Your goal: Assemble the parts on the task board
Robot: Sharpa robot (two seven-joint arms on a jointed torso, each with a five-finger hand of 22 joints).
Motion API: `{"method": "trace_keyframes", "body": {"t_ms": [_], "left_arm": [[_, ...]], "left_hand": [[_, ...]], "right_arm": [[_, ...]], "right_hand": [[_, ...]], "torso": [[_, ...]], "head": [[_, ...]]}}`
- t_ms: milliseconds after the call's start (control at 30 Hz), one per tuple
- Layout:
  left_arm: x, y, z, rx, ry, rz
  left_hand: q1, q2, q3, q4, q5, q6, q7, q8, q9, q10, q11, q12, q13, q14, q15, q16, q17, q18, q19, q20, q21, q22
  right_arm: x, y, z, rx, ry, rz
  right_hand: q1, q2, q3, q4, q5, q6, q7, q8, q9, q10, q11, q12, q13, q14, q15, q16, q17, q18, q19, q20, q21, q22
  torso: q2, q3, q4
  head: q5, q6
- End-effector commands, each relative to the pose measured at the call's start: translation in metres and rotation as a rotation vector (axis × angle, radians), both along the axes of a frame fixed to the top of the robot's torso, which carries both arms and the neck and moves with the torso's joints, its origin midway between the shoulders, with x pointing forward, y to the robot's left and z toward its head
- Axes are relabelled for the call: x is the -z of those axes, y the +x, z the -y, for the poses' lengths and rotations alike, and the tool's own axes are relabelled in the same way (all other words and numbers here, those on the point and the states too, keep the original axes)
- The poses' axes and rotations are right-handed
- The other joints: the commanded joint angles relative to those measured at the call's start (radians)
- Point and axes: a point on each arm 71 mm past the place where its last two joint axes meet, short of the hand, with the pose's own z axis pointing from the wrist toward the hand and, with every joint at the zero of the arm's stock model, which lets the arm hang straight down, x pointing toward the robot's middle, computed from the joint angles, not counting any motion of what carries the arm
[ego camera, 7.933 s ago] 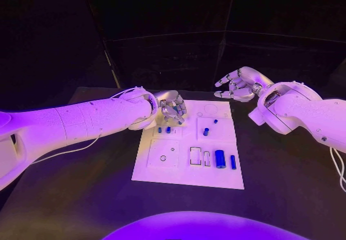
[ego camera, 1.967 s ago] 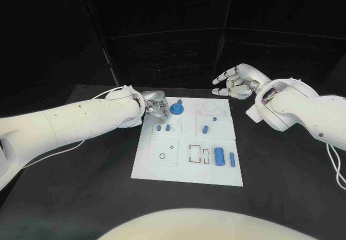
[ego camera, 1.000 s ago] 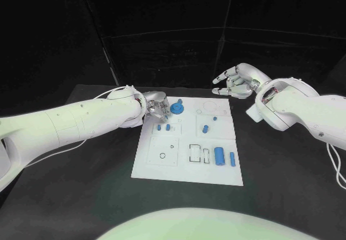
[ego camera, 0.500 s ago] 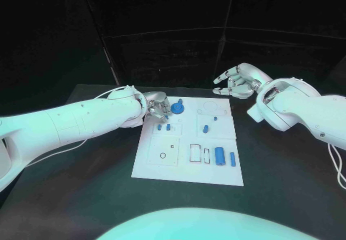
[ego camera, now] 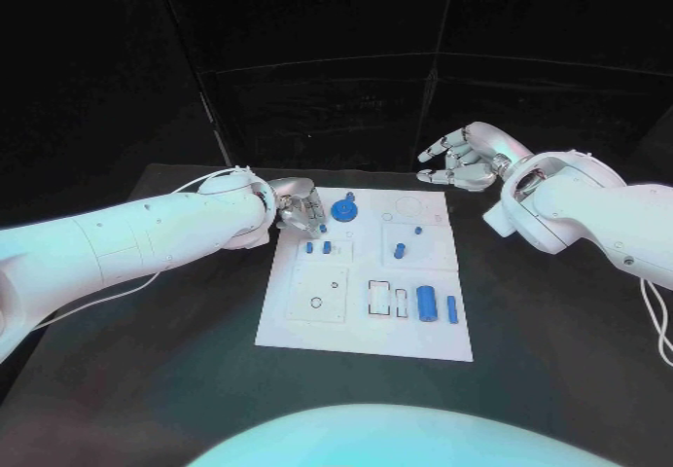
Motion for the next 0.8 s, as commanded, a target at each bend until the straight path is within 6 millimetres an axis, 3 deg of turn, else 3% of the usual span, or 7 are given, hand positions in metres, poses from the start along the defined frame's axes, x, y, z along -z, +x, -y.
{"method": "trace_keyframes", "body": {"t_ms": [33, 100, 333, 367, 533, 667, 800], "left_arm": [[-0.004, 0.000, -0.005, -0.026, -0.047, 0.011], [-0.006, -0.001, -0.010, -0.037, -0.064, 0.016], [-0.018, 0.000, -0.032, -0.123, -0.230, 0.012], [-0.019, 0.000, -0.035, -0.135, -0.262, 0.014], [-0.028, -0.002, -0.043, -0.202, -0.489, -0.005], [-0.035, -0.006, -0.041, -0.265, -0.792, -0.058], [-0.041, -0.011, -0.036, -0.282, -1.007, -0.083]], "left_hand": [[-0.001, -0.008, -0.005, 0.001, 0.003, 0.000, 0.002, -0.005, 0.002, -0.007, 0.001, -0.006, 0.002, -0.001, 0.007, -0.003, 0.000, -0.005, -0.002, 0.008, -0.005, -0.002], [-0.001, -0.007, -0.006, 0.002, 0.004, 0.005, 0.004, -0.002, 0.003, -0.006, 0.002, -0.005, 0.002, -0.001, 0.007, -0.003, 0.000, -0.005, -0.003, 0.008, -0.007, -0.004], [0.015, 0.015, 0.009, 0.003, 0.005, 0.047, 0.010, 0.019, 0.009, 0.015, 0.002, 0.006, 0.006, 0.001, 0.007, 0.000, 0.004, -0.004, -0.001, 0.009, -0.009, -0.005], [0.016, 0.018, 0.012, 0.004, 0.005, 0.051, 0.010, 0.021, 0.010, 0.021, 0.001, 0.009, 0.007, 0.001, 0.007, 0.001, 0.005, -0.004, 0.000, 0.009, -0.009, -0.004], [0.008, 0.022, 0.015, 0.010, 0.005, 0.062, 0.010, 0.026, 0.009, 0.043, -0.003, 0.020, 0.009, -0.005, 0.005, -0.009, -0.020, 0.004, -0.015, 0.008, -0.040, -0.033], [0.001, 0.030, 0.016, 0.019, 0.005, 0.068, 0.007, 0.028, 0.007, 0.071, -0.010, 0.037, 0.012, -0.027, 0.000, -0.035, -0.078, 0.015, -0.048, 0.004, -0.096, -0.082], [-0.014, 0.025, 0.000, 0.032, 0.005, 0.069, 0.004, 0.029, 0.005, 0.058, -0.009, 0.039, 0.009, -0.109, 0.001, -0.128, -0.269, 0.044, -0.146, 0.004, -0.252, -0.213]], "right_arm": [[-0.001, 0.002, 0.003, 0.002, -0.001, 0.002], [0.000, 0.003, 0.005, 0.005, -0.009, 0.004], [0.003, 0.007, 0.011, -0.021, -0.101, 0.025], [0.004, 0.007, 0.011, -0.030, -0.123, 0.030], [0.011, 0.004, 0.009, -0.071, -0.237, 0.066], [0.021, -0.001, 0.006, -0.104, -0.348, 0.109], [0.031, -0.006, 0.003, -0.123, -0.429, 0.137]], "right_hand": [[0.017, -0.002, 0.013, 0.004, 0.004, 0.008, -0.005, 0.008, 0.001, -0.070, -0.003, -0.095, -0.109, 0.034, -0.008, -0.014, -0.020, 0.021, -0.016, -0.002, -0.013, -0.022], [0.025, -0.005, 0.025, 0.006, 0.002, 0.026, -0.009, 0.014, 0.001, -0.147, -0.007, -0.220, -0.246, 0.028, -0.012, -0.031, -0.043, 0.026, -0.029, -0.006, -0.027, -0.046], [0.068, -0.038, 0.119, 0.008, -0.033, 0.108, -0.015, -0.001, -0.003, -0.142, -0.016, -0.534, -0.508, 0.022, -0.012, -0.077, -0.099, 0.033, -0.039, -0.020, -0.053, -0.080], [0.078, -0.044, 0.128, 0.001, -0.034, 0.122, -0.020, 0.002, -0.001, -0.157, -0.014, -0.563, -0.528, 0.022, -0.019, -0.080, -0.102, 0.031, -0.040, -0.016, -0.055, -0.082], [0.089, -0.059, 0.168, -0.009, -0.071, 0.151, -0.017, -0.010, 0.000, -0.129, -0.007, -0.707, -0.643, 0.022, -0.011, -0.090, -0.111, 0.033, -0.042, -0.010, -0.062, -0.090], [0.085, -0.074, 0.182, -0.014, -0.087, 0.164, -0.016, -0.019, 0.000, -0.113, 0.000, -0.779, -0.696, 0.022, -0.008, -0.095, -0.116, 0.033, -0.043, -0.006, -0.065, -0.093], [0.081, -0.083, 0.190, -0.015, -0.091, 0.162, -0.012, -0.030, -0.001, -0.112, 0.006, -0.820, -0.724, 0.021, -0.004, -0.098, -0.119, 0.034, -0.046, -0.003, -0.069, -0.099]], "torso": [[0.000, 0.0000, 0.0000], [0.000, -0.0002, -0.0001], [0.000, -0.0001, 0.0002], [0.000, -0.0003, -0.0001], [0.000, -0.0005, -0.0024], [0.000, 0.0004, -0.0008], [-0.001, -0.0002, -0.0013]], "head": [[-0.001, 0.001], [-0.001, 0.001], [-0.003, 0.004], [-0.006, 0.007], [-0.033, 0.018], [-0.060, 0.026], [-0.082, 0.033]]}}
